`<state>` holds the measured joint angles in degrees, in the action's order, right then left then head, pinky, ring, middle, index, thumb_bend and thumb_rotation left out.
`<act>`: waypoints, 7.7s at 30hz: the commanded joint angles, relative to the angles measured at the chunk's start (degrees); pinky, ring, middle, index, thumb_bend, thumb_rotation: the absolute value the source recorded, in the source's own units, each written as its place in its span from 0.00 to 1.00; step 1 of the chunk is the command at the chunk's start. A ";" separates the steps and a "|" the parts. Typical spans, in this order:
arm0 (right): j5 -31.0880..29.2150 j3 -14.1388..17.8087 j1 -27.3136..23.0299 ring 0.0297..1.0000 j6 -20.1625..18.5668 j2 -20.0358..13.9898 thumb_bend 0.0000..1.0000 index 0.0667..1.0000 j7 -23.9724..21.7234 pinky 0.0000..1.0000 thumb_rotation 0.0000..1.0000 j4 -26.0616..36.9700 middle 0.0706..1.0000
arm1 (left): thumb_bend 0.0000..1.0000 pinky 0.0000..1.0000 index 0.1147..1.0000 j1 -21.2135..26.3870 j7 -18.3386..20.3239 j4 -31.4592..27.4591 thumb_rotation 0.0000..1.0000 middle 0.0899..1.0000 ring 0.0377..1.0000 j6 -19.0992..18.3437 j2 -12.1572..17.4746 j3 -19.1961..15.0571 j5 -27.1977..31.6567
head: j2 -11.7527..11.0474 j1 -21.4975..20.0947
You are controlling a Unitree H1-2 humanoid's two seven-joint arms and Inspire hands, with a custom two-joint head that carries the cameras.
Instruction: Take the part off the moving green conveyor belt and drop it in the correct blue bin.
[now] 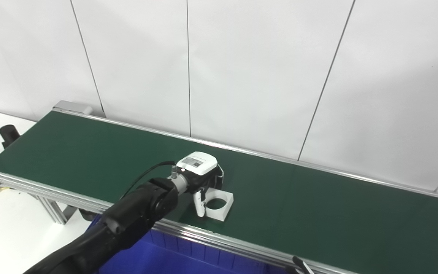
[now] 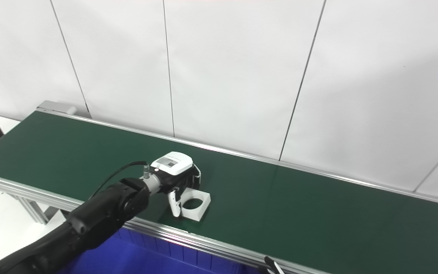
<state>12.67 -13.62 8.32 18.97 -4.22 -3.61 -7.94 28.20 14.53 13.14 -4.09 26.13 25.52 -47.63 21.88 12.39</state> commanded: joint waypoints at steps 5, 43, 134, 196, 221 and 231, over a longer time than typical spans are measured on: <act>-0.33 -0.06 -0.30 0.78 3.13 0.32 0.70 0.90 0.33 0.69 0.29 1.39 0.81 | 0.52 0.65 0.45 -0.58 3.79 -12.16 0.00 0.39 0.49 -1.98 1.51 -3.89 1.04 | 0.34 -0.44; -0.71 1.29 1.57 0.79 1.07 -1.30 0.57 0.89 0.01 0.71 0.23 6.46 0.81 | 0.53 0.65 0.43 -21.51 13.45 -38.49 0.00 0.42 0.53 -0.39 1.36 -13.39 13.00 | 6.50 -1.84; -1.84 5.22 0.43 0.74 -6.95 -2.30 0.64 0.87 -0.92 0.66 0.52 15.32 0.76 | 0.52 0.60 0.40 -19.08 9.90 -10.20 0.00 0.46 0.51 4.54 -3.48 -2.33 12.17 | 26.75 0.03; -2.39 4.69 1.19 0.74 -4.78 -1.63 0.63 0.88 -0.46 0.67 0.46 12.83 0.77 | 0.97 0.68 0.75 -25.06 13.56 -25.28 0.23 0.73 0.72 -0.69 -5.69 -10.57 31.64 | 21.58 -3.95; -1.55 3.88 1.62 0.77 -0.28 -0.80 0.61 0.89 1.16 0.69 0.48 7.91 0.79 | 1.00 0.80 0.83 -30.51 7.82 -21.06 0.36 0.86 0.86 7.15 -15.65 -17.80 51.54 | 14.97 -9.59; -0.31 3.77 2.03 0.78 0.66 -0.23 0.57 0.89 1.86 0.70 0.51 6.76 0.79 | 1.00 0.82 0.88 -30.78 4.08 -9.97 0.45 0.88 0.88 17.03 -20.79 -17.82 51.10 | 12.90 -12.23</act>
<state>12.29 -9.77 10.57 16.21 -4.85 -2.57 -1.87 -3.30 19.49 3.36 9.83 5.77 7.86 3.22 35.07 0.35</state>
